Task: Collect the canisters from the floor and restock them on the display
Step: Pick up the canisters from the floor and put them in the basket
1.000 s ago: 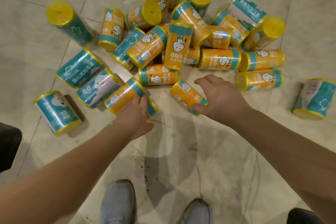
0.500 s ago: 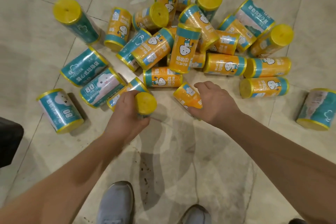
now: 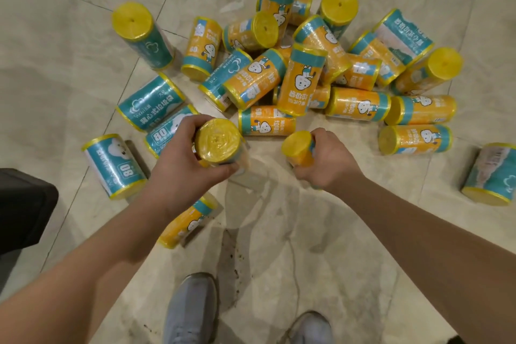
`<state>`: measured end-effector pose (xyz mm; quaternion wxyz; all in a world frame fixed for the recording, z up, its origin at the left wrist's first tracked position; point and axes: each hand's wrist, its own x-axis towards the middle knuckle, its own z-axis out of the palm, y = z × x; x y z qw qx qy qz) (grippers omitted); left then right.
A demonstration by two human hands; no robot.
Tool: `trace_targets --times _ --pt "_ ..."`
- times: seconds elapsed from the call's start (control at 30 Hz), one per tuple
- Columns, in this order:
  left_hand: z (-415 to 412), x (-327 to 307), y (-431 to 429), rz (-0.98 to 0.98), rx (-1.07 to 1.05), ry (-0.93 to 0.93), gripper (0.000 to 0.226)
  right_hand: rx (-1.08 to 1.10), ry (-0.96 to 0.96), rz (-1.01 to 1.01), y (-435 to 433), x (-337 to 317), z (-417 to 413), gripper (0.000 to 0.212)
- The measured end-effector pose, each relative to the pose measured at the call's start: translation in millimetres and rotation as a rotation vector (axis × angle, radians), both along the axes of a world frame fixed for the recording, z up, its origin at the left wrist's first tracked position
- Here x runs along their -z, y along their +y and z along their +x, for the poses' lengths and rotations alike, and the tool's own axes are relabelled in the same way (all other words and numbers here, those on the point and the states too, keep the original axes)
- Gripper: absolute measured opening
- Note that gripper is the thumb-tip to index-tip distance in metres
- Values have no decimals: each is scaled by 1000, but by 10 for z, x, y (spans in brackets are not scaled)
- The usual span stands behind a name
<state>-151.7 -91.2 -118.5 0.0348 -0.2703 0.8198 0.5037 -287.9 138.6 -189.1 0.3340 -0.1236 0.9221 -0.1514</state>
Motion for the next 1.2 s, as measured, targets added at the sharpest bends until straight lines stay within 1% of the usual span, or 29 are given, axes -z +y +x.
trace_targets --times 0.13,0.27,0.4,0.6,0.9,1.03,1.13,1.2 --pt "-53 -623 28 38 -9 35 69 169 -7 -308 107 -821 90 62" --pt "-167 -1485 57 44 24 57 75 226 50 -487 167 -1894 115 70" --pt "-333 -2544 56 56 68 118 76 237 116 -568 207 -3111 97 67" --pt "-523 -4454 -11 54 179 230 74 249 243 -655 263 -5084 62 66" --pt "-339 -7434 -53 40 230 496 67 105 423 -727 282 -7993 382 73" --pt "-101 -8417 -47 18 232 555 64 88 493 -792 253 -9006 608 69" --pt "56 -8908 -58 19 219 578 65 95 511 -840 198 -9484 752 67" --pt "134 -9130 -74 33 208 605 65 102 537 -865 148 -9690 824 71"
